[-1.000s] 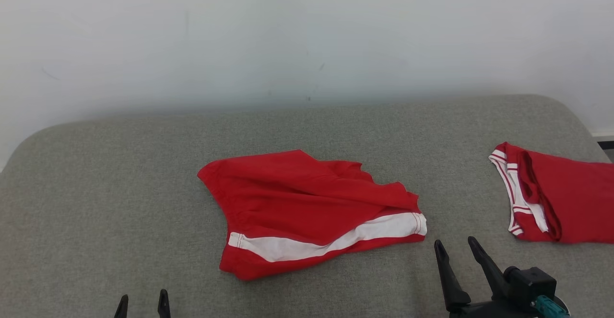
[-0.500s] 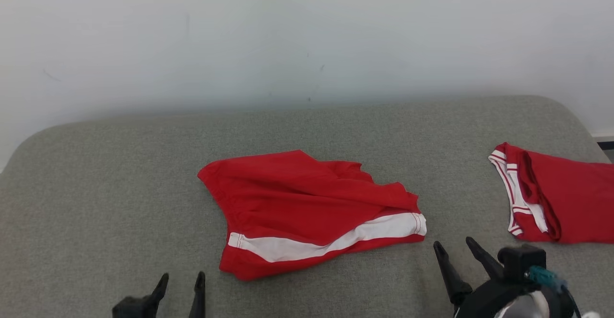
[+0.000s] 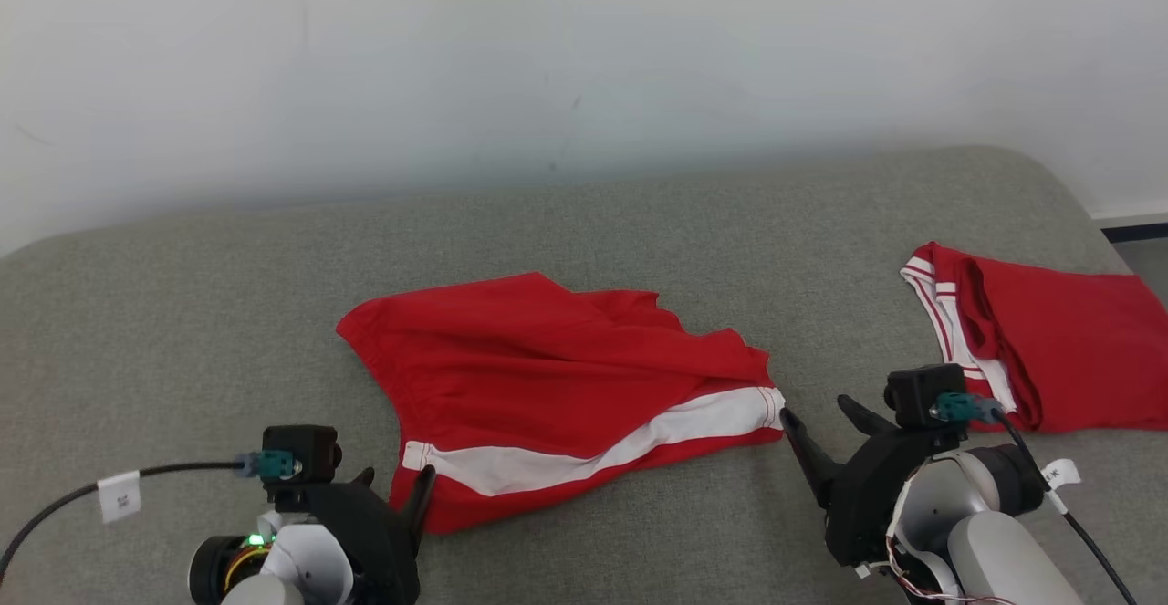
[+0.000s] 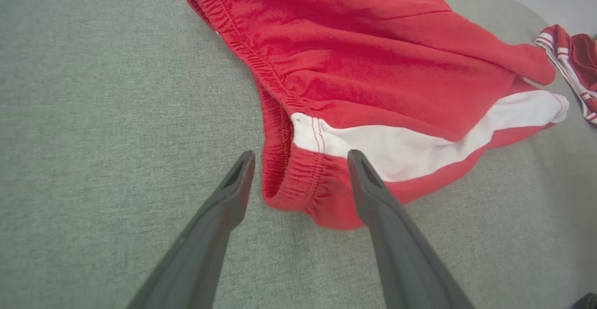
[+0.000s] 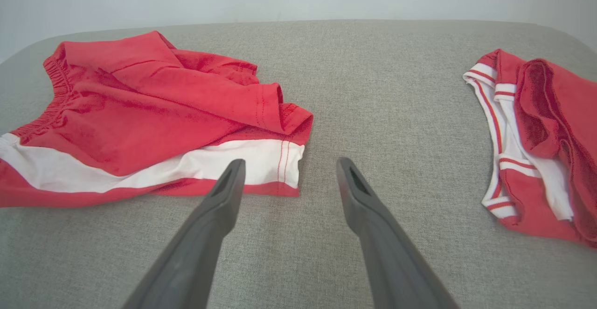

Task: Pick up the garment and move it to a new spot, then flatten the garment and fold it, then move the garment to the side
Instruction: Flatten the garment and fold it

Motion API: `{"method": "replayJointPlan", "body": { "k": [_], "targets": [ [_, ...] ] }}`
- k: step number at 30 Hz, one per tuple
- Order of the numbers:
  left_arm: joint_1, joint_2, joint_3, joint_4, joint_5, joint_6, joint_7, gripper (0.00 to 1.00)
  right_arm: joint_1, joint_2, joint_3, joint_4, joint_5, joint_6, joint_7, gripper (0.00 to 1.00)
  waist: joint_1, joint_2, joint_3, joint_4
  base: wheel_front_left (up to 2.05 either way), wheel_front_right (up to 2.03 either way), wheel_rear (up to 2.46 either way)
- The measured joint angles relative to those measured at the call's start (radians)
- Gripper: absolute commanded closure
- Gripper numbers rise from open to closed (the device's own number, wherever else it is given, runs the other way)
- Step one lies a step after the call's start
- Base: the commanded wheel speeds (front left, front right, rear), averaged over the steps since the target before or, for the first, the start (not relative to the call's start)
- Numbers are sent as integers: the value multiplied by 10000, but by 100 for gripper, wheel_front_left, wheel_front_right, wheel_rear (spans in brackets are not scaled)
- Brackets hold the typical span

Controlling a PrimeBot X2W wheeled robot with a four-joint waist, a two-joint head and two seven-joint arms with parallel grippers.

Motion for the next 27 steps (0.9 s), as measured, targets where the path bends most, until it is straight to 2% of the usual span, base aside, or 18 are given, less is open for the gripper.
{"method": "replayJointPlan", "body": {
  "k": [13, 14, 15, 16, 18, 19, 21, 23, 24, 25, 27],
  "targets": [
    [-1297, 178, -2, 708, -516, 153, 2031, 0, -890, -240, 1043, 826, 439, 2, -418, 0, 1, 0, 574, -371, 0, 0, 0],
    [-1329, 180, 19, 686, -585, 153, 2092, 3, -941, -280, 1074, 878, 447, 2, -462, 0, 0, 0, 609, -385, 0, 0, 0],
    [-1332, 180, 21, 654, -619, 151, 2102, 12, -978, -320, 1110, 934, 451, 2, -479, 0, 1, 0, 636, -399, 0, 0, 0],
    [-1332, 182, 21, 633, -660, 150, 2167, 28, -997, -337, 1154, 980, 479, 2, -518, 0, 0, 0, 660, -413, 0, 0, 0],
    [-1332, 203, 21, 583, -723, 150, 2211, 36, -1042, -359, 1216, 1080, 523, 2, -546, 0, 0, 0, 700, -428, 0, 0, 0],
    [-1332, 222, 27, 566, -832, 150, 2272, 45, -1123, -393, 1262, 1179, 594, 2, -560, 0, 1, 0, 734, -429, 0, 0, 0],
    [-1332, 219, 25, 546, -878, 151, 2343, 54, -1200, -408, 1381, 1281, 656, 2, -543, 0, 0, 0, 755, -414, 0, 0, 0],
    [-1332, 224, 12, 483, -915, 151, 2408, 67, -1310, -426, 1524, 1406, 711, 2, -460, 0, 0, 0, 781, -386, 0, 0, 0],
    [-1332, 222, 2, 445, -951, 151, 2443, 86, -1373, -435, 1595, 1473, 754, 2, -414, 0, 0, 0, 796, -368, 0, 0, 0],
    [-1332, 222, -10, 407, -972, 151, 2464, 100, -1451, -456, 1655, 1563, 811, 2, -343, 0, 0, 0, 814, -349, 0, 0, 0],
    [-1332, 224, -19, 357, -980, 150, 2493, 100, -1523, -485, 1728, 1661, 849, 2, -236, 0, 0, 0, 835, -327, 0, 0, 0]
  ]
}}
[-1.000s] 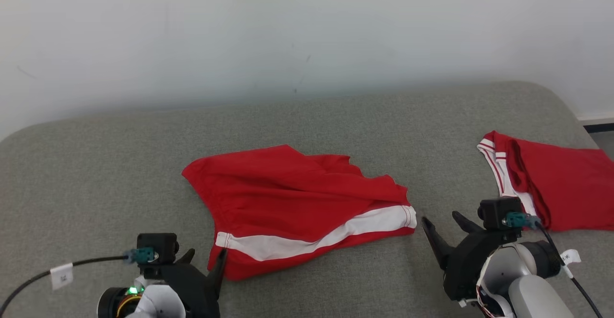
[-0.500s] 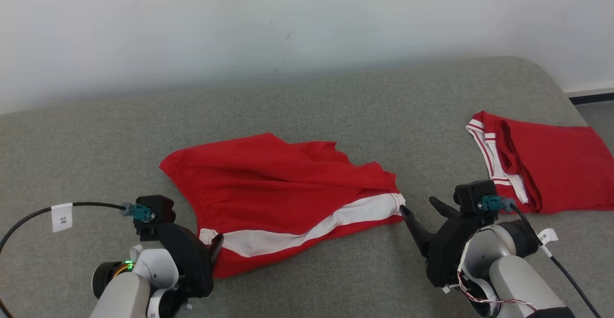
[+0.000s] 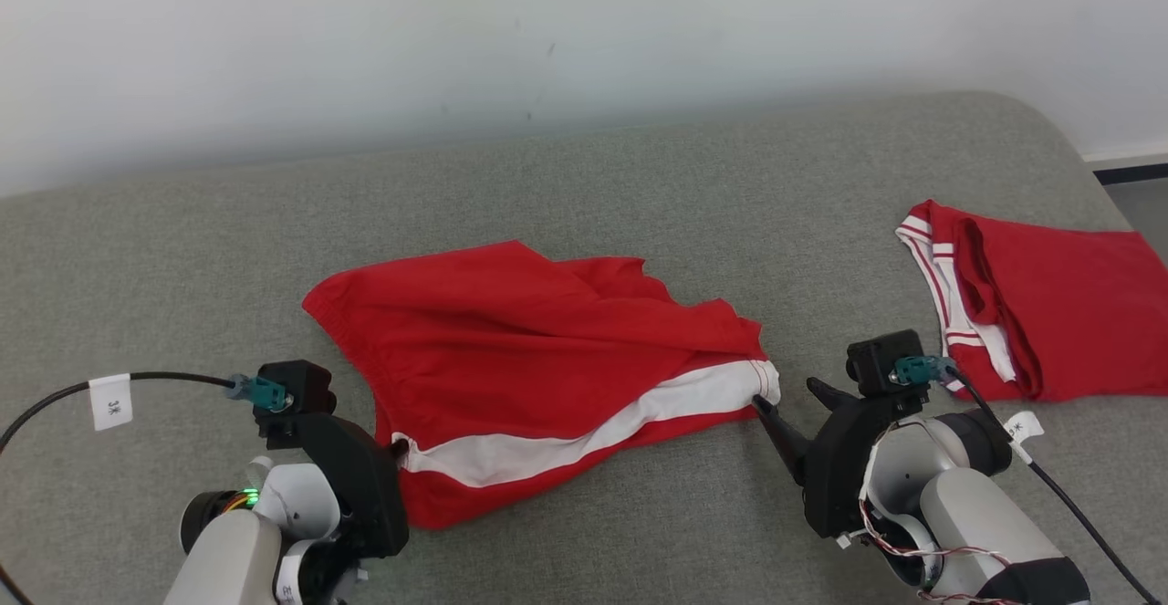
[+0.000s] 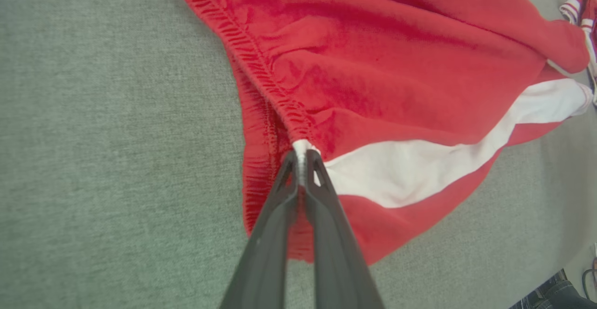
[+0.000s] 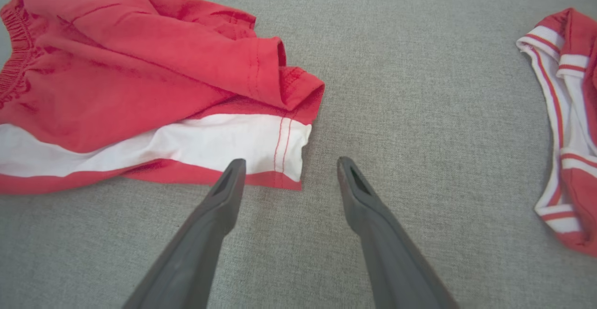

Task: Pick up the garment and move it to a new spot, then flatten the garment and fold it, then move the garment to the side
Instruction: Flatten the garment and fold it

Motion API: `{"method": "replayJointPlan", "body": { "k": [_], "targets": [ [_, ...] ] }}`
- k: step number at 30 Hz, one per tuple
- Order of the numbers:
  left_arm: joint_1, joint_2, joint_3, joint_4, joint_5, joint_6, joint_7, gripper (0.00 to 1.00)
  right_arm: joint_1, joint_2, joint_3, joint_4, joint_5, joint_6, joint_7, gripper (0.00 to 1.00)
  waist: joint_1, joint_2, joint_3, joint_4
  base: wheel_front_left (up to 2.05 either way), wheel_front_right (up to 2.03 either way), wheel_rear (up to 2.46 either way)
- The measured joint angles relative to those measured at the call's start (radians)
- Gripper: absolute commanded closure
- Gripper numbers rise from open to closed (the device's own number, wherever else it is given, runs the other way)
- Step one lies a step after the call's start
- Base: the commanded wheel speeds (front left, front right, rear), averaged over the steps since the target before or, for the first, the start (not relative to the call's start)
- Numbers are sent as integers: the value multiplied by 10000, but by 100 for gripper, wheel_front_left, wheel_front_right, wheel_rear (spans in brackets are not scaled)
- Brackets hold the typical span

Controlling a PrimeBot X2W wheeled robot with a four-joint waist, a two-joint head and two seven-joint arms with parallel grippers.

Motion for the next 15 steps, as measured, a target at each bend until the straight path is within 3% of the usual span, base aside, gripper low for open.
{"method": "replayJointPlan", "body": {
  "k": [8, 15],
  "targets": [
    [-27, 61, 313, -328, -640, -13, 13, 100, -787, -79, 366, 861, 334, 0, 865, 0, 0, 0, 294, 125, 0, 0, 0],
    [-135, 54, 366, -489, -869, -59, 44, 100, -1250, 138, 443, 1526, 230, 0, 878, 0, -1, 0, 491, 230, 0, 0, 0]
  ]
}}
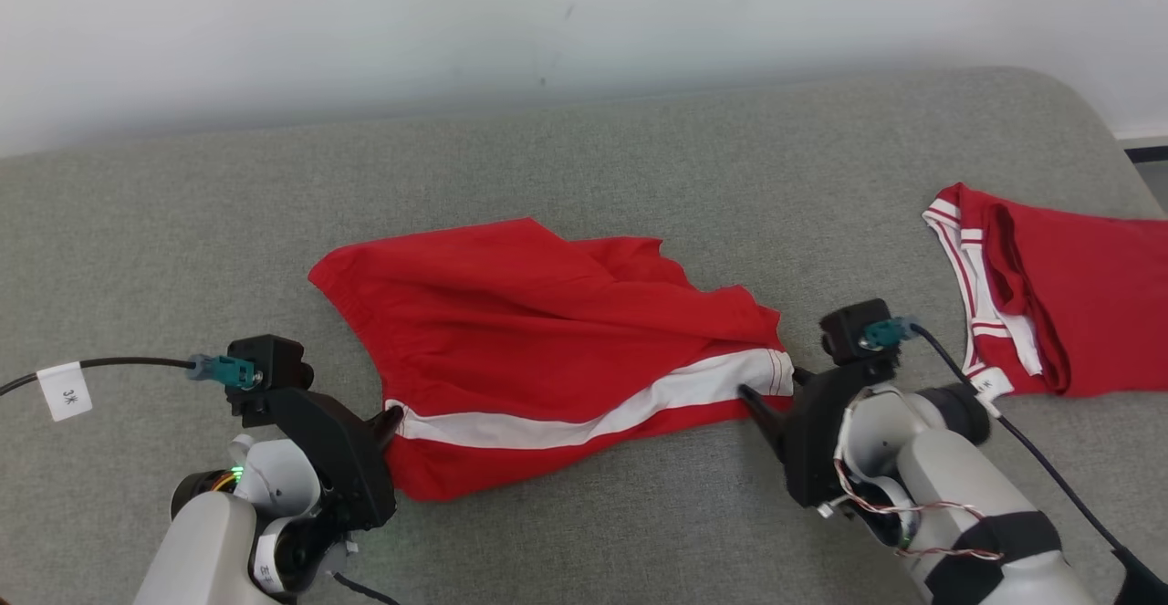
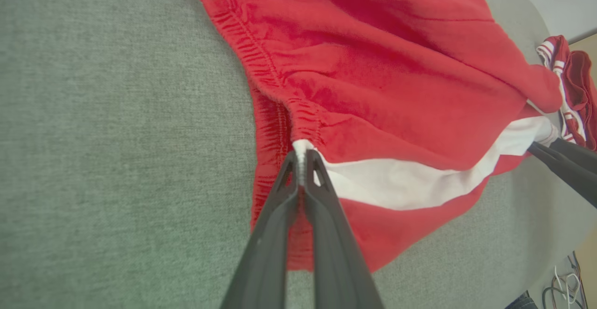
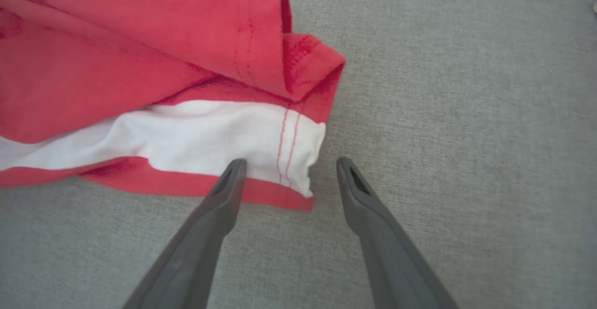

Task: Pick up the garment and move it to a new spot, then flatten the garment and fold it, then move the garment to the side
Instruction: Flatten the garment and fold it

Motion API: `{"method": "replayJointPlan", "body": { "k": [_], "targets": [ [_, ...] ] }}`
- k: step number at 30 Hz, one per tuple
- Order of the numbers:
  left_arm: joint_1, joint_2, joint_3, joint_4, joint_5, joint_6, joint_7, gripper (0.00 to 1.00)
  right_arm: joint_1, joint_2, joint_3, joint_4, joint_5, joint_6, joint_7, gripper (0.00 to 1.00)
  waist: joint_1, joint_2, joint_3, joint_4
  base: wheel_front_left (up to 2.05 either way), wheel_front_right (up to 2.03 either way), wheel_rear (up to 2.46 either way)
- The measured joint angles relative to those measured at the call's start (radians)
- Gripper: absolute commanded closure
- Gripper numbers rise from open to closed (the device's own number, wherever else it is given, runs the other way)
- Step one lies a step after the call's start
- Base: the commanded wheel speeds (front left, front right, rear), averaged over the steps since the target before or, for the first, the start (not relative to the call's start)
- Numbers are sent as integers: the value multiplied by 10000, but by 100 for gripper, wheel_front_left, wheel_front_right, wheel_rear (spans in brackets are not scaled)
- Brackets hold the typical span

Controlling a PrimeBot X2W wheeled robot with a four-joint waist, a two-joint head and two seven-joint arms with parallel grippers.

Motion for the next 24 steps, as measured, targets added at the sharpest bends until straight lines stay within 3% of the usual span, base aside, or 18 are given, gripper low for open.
{"method": "replayJointPlan", "body": {
  "k": [2, 3, 4, 5, 6, 8, 13, 17, 19, 20, 21, 22, 24],
  "targets": [
    [-33, 2, -2, -33, -54, -2, -17, 100, -134, 102, 188, 19, 111, 0, -88, 0, 1, 0, 68, 18, 0, 0, 0],
    [-40, 4, -2, -44, -61, -2, -19, 100, -192, 127, 249, 27, 176, 0, -136, 9, 1, 0, 95, 25, 0, 0, 0],
    [-42, 12, -6, -58, -61, -2, -19, 100, -244, 146, 316, 40, 219, 0, -157, 36, 0, 0, 122, 28, 0, 0, 0],
    [-46, 27, -2, -71, -61, -2, -35, 100, -279, 150, 405, 52, 251, 0, -219, 56, 1, 0, 145, 29, 0, 0, 0],
    [-54, 42, 2, -82, -61, -2, -71, 100, -304, 148, 453, 75, 286, 0, -251, 67, 1, 0, 163, 28, 0, 0, 0],
    [-61, 59, 10, -125, -61, -2, -180, 100, -352, 132, 550, 136, 355, 0, -324, 76, 1, 0, 179, 20, 0, 0, 0],
    [-104, 65, 148, -232, -194, -2, -476, 100, -438, 40, 704, 144, 468, 0, -506, 79, 1, 0, 172, -14, 0, 0, 0],
    [-107, 136, 330, -330, -341, -2, -658, 100, -453, -71, 786, -2, 502, 0, -546, 100, 0, 0, 126, -79, 0, 0, 0],
    [-103, 173, 428, -395, -383, 0, -805, 100, -453, -121, 782, -92, 518, 0, -569, 100, 0, 0, 95, -116, 0, 0, 0],
    [-96, 194, 458, -412, -399, 4, -815, 100, -447, -140, 748, -127, 529, 0, -573, 80, 0, 0, 81, -133, 0, 0, 0],
    [-78, 217, 468, -428, -410, 15, -815, 100, -435, -151, 708, -153, 543, 0, -573, 23, 0, 0, 68, -150, 0, 0, 0],
    [-58, 236, 472, -449, -414, 15, -815, 100, -411, -159, 686, -178, 556, 0, -569, 0, 0, 0, 57, -162, 0, 0, 0],
    [-13, 259, 481, -499, -441, 17, -815, 100, -314, -184, 627, -184, 558, 0, -533, 0, 0, 0, 36, -177, 0, 0, 0]
  ]
}}
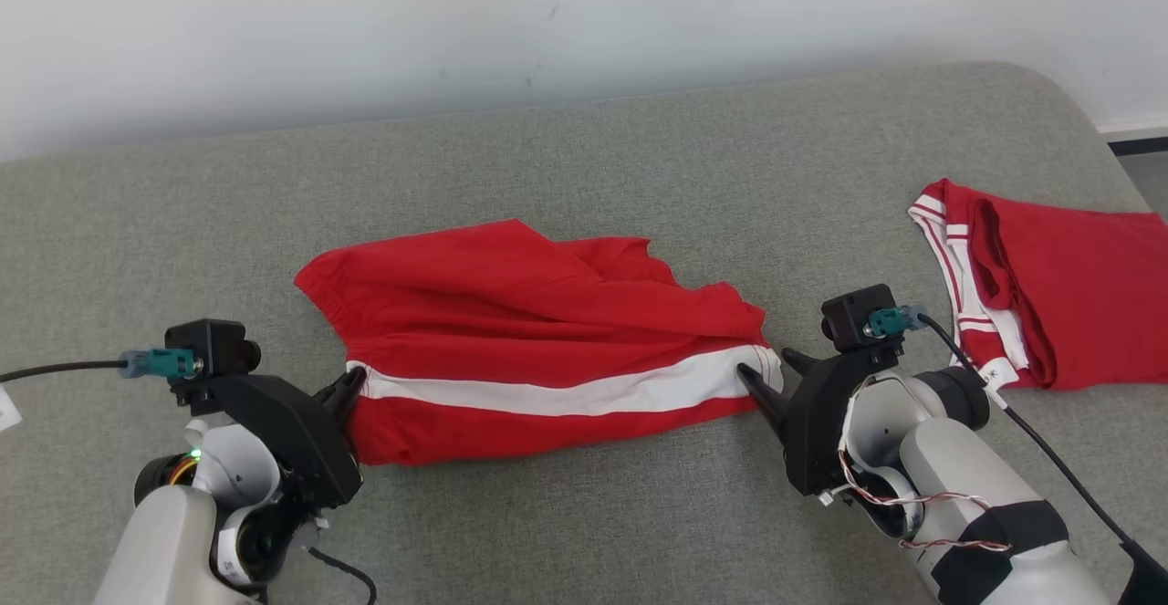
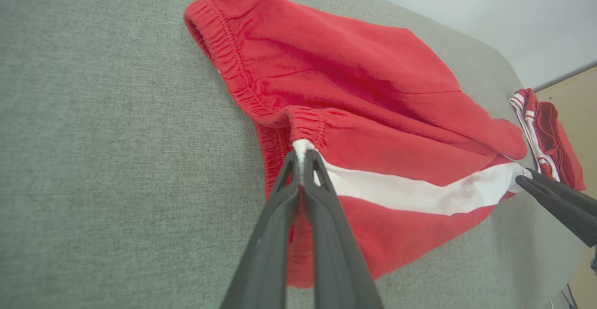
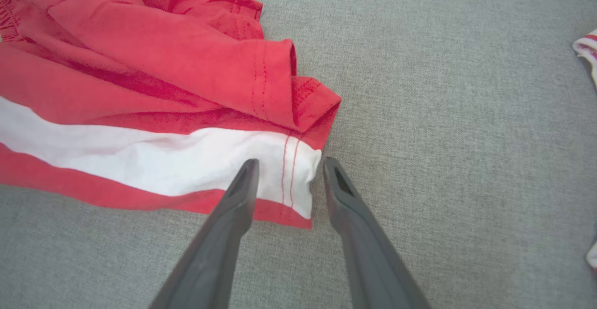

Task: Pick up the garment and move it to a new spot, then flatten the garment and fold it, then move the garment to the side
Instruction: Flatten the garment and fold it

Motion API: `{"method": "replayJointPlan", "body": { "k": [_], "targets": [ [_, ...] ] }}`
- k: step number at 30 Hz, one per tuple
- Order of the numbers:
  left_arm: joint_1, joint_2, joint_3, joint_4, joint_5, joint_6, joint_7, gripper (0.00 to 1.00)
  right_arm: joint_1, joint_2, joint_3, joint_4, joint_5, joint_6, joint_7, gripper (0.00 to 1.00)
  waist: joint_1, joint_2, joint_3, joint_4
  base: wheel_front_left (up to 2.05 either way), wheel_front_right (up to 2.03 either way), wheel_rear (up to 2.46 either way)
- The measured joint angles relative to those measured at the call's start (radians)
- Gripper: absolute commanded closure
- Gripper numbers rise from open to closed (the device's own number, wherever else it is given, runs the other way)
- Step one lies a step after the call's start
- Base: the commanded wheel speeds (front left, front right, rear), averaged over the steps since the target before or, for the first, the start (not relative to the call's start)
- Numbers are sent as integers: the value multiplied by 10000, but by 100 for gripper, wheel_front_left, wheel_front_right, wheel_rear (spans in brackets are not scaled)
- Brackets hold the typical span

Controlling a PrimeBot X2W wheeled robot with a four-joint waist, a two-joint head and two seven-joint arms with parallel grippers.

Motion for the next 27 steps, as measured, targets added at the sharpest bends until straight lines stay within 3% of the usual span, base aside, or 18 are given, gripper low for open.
{"method": "replayJointPlan", "body": {
  "k": [27],
  "targets": [
    [303, 19, -176, -92, -155, 81, 44, 100, 408, 418, -46, -531, -234, 0, 35, 0, 0, 0, -92, 54, 0, 0, 0]
  ]
}}
